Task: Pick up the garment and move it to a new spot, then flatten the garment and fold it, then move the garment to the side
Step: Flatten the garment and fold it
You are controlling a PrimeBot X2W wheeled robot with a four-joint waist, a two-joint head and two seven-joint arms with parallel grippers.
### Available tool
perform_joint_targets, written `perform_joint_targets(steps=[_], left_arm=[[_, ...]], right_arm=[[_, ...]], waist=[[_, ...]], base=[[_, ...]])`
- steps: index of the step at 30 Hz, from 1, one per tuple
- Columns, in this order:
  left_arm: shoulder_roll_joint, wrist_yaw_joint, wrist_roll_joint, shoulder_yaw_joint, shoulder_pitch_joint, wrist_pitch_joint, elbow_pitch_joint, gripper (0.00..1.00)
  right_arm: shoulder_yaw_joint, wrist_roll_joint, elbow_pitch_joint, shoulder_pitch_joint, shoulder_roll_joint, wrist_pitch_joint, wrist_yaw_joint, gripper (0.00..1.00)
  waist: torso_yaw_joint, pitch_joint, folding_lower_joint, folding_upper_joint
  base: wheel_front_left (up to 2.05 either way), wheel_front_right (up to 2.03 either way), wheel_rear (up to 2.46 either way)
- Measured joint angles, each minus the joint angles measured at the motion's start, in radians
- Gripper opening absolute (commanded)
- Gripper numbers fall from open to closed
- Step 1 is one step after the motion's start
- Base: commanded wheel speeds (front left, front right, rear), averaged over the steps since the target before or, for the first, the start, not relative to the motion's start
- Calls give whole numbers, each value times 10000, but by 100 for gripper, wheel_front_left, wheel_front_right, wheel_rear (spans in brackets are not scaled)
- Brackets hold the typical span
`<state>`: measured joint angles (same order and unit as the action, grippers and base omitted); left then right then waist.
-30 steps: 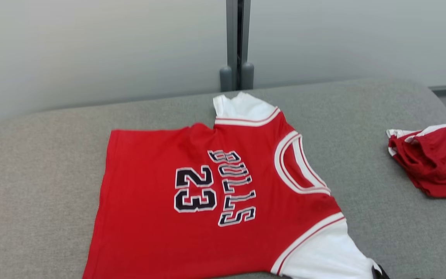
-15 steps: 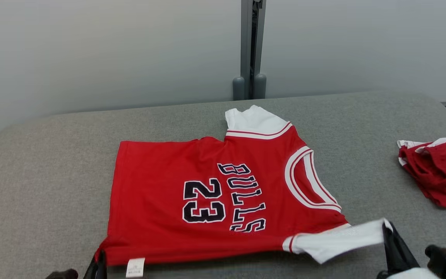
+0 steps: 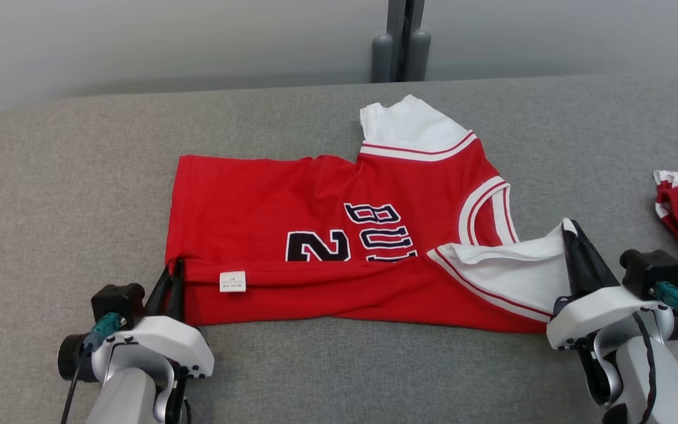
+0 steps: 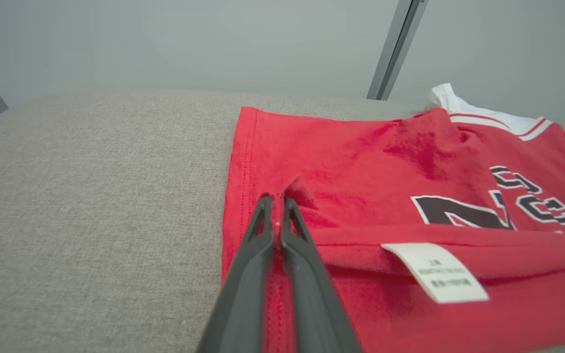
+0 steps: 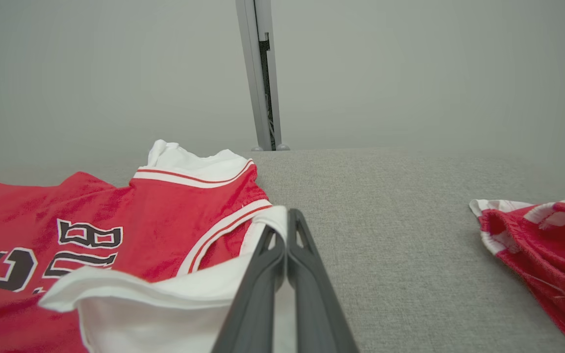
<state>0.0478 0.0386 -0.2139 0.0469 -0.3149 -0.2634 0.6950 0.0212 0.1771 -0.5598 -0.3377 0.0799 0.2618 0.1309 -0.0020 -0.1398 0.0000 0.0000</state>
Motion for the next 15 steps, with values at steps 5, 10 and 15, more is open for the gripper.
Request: perform_joint_targets(steps=[5, 10, 15], left_arm=[[0, -56, 12, 155, -815, 0, 489, 0], [2, -230, 19, 148, -1252, 0, 646, 0], [0, -382, 84, 27, -1354, 0, 190, 100]], right_arm=[[171, -272, -683, -778, 69, -2, 0, 0], [63, -527, -1030, -1262, 90, -2, 0, 0], [-157, -610, -888, -1501, 21, 0, 0, 100]], waist=[[109, -687, 0, 0], [205, -1203, 0, 0], [240, -1361, 0, 0]], base=[[0, 0, 0], [0, 0, 0], [0, 0, 0]])
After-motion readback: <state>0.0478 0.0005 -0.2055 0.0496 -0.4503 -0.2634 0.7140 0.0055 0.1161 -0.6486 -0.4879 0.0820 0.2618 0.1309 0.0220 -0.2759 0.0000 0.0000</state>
